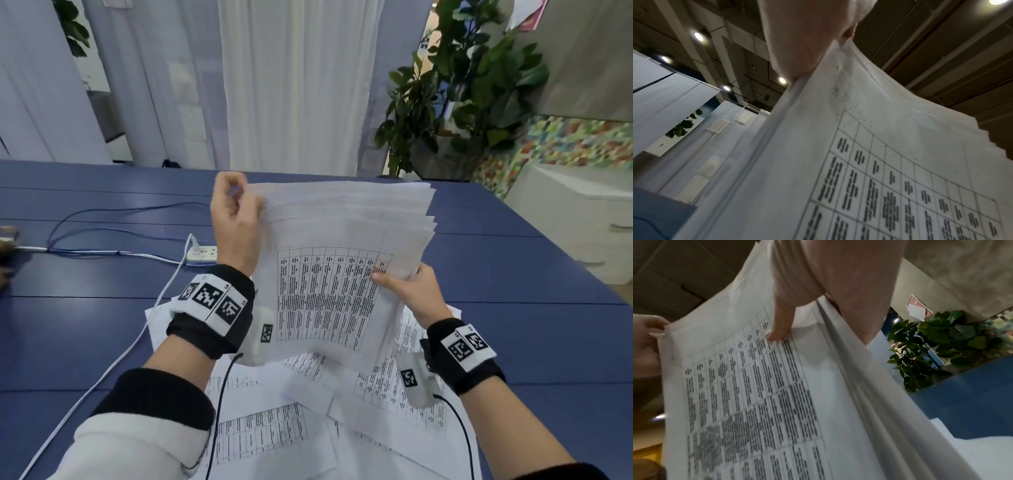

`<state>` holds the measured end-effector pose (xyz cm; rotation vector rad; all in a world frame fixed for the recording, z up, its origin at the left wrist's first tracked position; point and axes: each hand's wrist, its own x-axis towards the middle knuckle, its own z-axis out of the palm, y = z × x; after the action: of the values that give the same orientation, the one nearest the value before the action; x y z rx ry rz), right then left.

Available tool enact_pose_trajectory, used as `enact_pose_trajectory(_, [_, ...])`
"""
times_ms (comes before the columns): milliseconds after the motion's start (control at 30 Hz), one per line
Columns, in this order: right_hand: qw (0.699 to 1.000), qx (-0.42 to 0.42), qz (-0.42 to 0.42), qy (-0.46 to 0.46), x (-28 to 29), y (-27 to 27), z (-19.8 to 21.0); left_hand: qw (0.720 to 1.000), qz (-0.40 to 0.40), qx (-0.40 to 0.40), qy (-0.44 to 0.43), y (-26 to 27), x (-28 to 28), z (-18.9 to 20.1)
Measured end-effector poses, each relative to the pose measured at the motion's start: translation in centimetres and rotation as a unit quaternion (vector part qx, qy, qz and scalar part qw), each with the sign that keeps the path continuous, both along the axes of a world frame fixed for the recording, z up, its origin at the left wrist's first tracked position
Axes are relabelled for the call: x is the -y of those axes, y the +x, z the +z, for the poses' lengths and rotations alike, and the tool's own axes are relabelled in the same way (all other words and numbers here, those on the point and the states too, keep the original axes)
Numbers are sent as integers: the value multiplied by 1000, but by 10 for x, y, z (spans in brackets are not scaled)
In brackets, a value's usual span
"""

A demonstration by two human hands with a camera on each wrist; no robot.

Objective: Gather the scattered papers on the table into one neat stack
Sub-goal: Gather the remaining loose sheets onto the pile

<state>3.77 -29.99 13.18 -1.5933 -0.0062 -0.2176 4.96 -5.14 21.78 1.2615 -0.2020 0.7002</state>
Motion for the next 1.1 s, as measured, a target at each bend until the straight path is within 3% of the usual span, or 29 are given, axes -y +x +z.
enact_pose_trajectory(200, [1000, -17, -17, 19, -7, 3, -7, 996, -64, 8, 60, -5, 1, -4])
enact_pose_trajectory(267, [1000, -18, -10, 7, -11, 2, -7, 996, -78, -6, 40, -3, -2, -8])
enact_pose_trajectory(433, [999, 8, -36, 34, -14, -1, 1, 986, -119, -101, 62, -4, -10, -47])
enact_pose_trajectory(533, [998, 35, -35, 36, -13, -2, 17, 980, -82, -151, 101, -3, -4, -66])
enact_pose_trajectory(633, [998, 52, -33, 27, -7, -1, 24, 987, -61, -128, 71, -1, -2, -66])
enact_pose_trajectory(800, [998, -26, -1, -51, -7, -9, -11, 964, -84, -235, 97, -9, 0, -106])
enact_pose_trajectory(933, [997, -70, -20, -20, -11, -5, -34, 954, -92, -276, 67, -14, 6, -123])
enact_pose_trajectory(1100, [997, -61, -35, 23, -28, 5, -30, 953, -81, -275, 94, -7, 12, -132])
